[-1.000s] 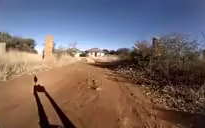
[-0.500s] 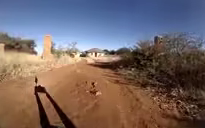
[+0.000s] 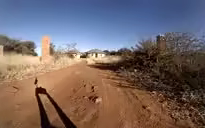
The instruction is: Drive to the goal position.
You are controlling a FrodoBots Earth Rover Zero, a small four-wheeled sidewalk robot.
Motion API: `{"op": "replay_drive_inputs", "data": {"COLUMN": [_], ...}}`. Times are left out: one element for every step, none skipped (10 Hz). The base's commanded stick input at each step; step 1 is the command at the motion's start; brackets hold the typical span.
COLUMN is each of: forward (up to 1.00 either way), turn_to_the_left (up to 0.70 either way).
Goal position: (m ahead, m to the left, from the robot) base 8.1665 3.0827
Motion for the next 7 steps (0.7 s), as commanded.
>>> {"op": "replay_drive_inputs", "data": {"forward": [0.5, 0.5, 0.5, 0.5, 0.5, 0.5, 0.5], "turn_to_the_left": [-0.5, -0.14, 0.0, 0.0, 0.0, 0.0, 0.0]}}
